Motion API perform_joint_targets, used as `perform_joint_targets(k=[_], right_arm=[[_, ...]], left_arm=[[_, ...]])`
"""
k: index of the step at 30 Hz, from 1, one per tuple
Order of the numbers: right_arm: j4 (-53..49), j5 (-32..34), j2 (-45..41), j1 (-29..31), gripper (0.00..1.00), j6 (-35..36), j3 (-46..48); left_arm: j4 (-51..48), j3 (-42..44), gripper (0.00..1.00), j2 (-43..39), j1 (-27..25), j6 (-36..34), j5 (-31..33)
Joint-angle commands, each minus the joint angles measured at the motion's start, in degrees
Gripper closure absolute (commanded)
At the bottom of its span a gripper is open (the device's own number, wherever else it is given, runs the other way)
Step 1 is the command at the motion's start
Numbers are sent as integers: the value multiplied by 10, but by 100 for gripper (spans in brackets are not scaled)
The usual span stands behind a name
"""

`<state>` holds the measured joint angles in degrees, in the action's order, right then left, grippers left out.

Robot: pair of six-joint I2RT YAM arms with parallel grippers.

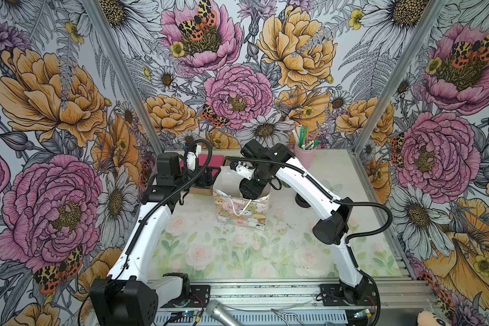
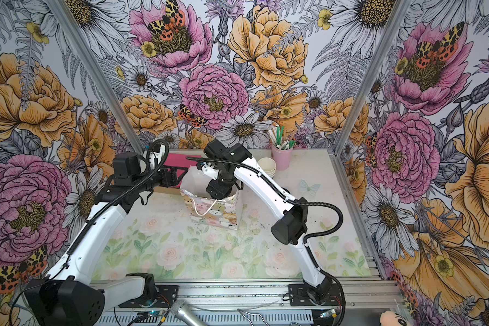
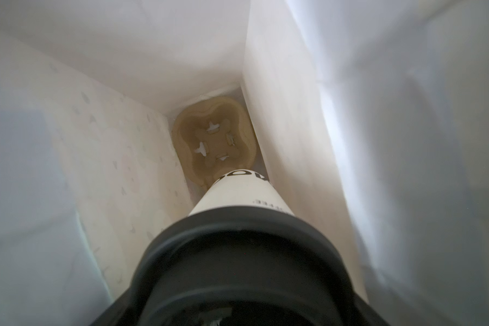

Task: Pack the takeout coffee
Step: 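Lower the cup into the bag toward the pulp carrier with right gripper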

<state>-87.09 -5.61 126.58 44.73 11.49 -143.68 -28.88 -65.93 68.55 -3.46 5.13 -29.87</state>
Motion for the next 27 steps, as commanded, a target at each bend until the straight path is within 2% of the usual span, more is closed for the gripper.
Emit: perform_joint_targets(k=[1,4,9,18,27], right_arm=[[-6,3,14,4,23,26,6],[-7,-4,16,4,24,29,10],[-8,-10,18,3,24,36,20],[-8,-14,29,3,25,41,35],[-8,-9,44,-2,26,41,40]], left_arm=[[-35,-23,33,11,5,1,-24],[-48,-29,44,23,5,8,-26],[-51,-32,53,32,3,14,-41],[-51,-34,62,46,-4,15,-43],[-50,-39,63,55,-12,15,-40]])
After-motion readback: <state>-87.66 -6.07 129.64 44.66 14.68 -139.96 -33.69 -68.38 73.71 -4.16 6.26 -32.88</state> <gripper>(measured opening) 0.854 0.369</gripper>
